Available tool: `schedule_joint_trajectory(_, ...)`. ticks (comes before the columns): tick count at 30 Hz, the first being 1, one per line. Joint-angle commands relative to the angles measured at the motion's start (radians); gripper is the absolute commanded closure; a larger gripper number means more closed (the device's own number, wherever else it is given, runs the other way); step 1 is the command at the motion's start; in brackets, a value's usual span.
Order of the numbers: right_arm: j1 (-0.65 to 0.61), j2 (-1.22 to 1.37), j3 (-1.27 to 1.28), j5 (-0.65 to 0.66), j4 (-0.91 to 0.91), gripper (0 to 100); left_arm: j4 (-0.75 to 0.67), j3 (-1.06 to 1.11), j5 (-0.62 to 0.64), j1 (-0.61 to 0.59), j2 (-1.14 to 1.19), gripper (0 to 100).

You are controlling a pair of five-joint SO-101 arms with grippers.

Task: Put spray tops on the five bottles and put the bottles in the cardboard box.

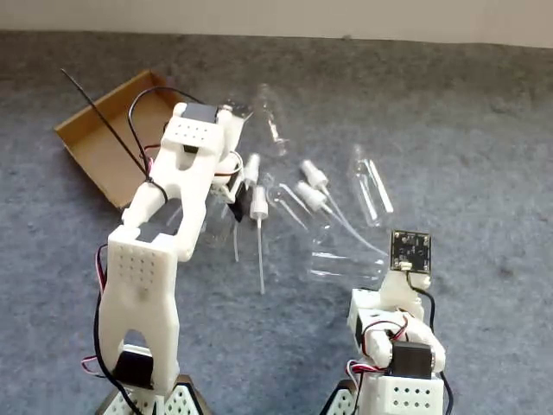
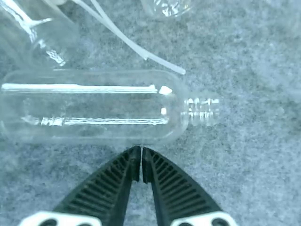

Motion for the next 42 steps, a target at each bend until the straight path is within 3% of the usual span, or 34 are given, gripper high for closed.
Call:
schedule_joint_trajectory(1,0.013,-0.012,0.113,-0.006,0.002,98.7,0.098,-0.131,0.003,-0.001,-0.021,85)
schedule_joint_trajectory(8,0.013,-0.012,0.113,-0.006,0.002,98.7,0.143,-0.203,0.006,0.004,-0.021,85)
schedule_joint_trajectory(16,0.013,-0.012,0.113,-0.006,0.002,98.7,0.146,-0.173,0.008,0.127,-0.122,85)
schedule_joint_trajectory(21,0.013,-0.012,0.113,-0.006,0.002,98.7,0.146,0.019,0.003,0.188,-0.341,85)
schedule_joint_trajectory(30,0.013,-0.012,0.113,-0.006,0.002,98.7,0.140,0.384,0.002,0.186,-0.750,85)
schedule_joint_trajectory(42,0.013,-0.012,0.113,-0.006,0.002,98.7,0.140,0.644,0.002,0.179,-1.136,85)
